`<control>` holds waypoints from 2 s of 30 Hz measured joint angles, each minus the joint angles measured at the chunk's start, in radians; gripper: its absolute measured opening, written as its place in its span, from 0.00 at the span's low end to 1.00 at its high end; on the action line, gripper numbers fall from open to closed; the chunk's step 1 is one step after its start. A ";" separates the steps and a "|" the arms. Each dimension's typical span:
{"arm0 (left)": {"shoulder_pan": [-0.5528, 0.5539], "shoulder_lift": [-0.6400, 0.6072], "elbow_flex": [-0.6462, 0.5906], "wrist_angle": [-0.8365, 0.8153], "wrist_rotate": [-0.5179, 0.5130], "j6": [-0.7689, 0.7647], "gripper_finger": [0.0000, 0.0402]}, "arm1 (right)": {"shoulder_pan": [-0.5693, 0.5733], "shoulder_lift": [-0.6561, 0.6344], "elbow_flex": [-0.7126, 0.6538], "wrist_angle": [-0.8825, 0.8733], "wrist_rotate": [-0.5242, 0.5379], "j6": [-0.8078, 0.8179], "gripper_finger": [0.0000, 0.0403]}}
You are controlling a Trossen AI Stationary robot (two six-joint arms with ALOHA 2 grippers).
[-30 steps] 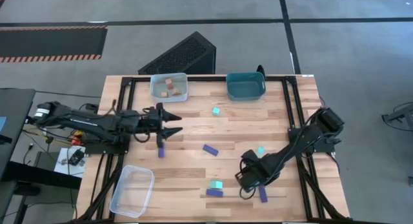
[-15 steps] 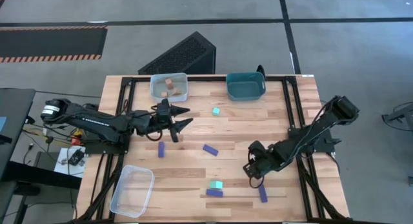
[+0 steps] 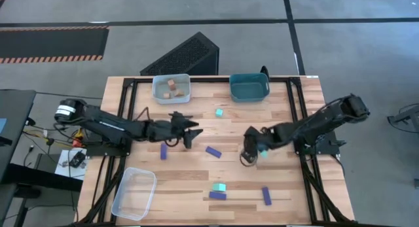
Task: Sort & place blocks by color
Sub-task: Put the top left blue block into the blue bin
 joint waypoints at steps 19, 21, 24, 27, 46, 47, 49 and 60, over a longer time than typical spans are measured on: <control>0.197 0.308 0.415 -0.491 0.198 0.218 0.40 | -0.346 -0.080 0.182 0.251 0.134 -0.499 0.54; 0.253 0.332 0.469 -0.537 0.256 0.289 0.41 | -0.357 -0.080 0.193 0.238 0.133 -0.500 0.54; 0.336 0.346 0.529 -0.589 0.382 0.420 0.45 | -0.396 -0.049 0.190 0.191 0.095 -0.529 0.54; 0.410 0.337 0.595 -0.698 0.473 0.533 0.47 | -0.442 0.022 0.188 0.187 0.009 -0.495 0.53; 0.634 0.252 0.626 -0.861 0.967 1.028 0.30 | -0.448 0.338 0.338 0.303 -0.041 -0.747 0.53; 0.634 0.252 0.626 -0.862 0.967 1.044 0.29 | -0.445 0.353 0.356 0.283 -0.042 -0.785 0.54; 0.636 0.252 0.626 -0.859 0.966 1.074 0.29 | -0.447 0.398 0.393 0.266 -0.041 -0.852 0.55; 0.689 0.248 0.626 -0.807 0.903 1.097 0.30 | -0.532 0.533 0.543 0.091 -0.045 -0.880 0.60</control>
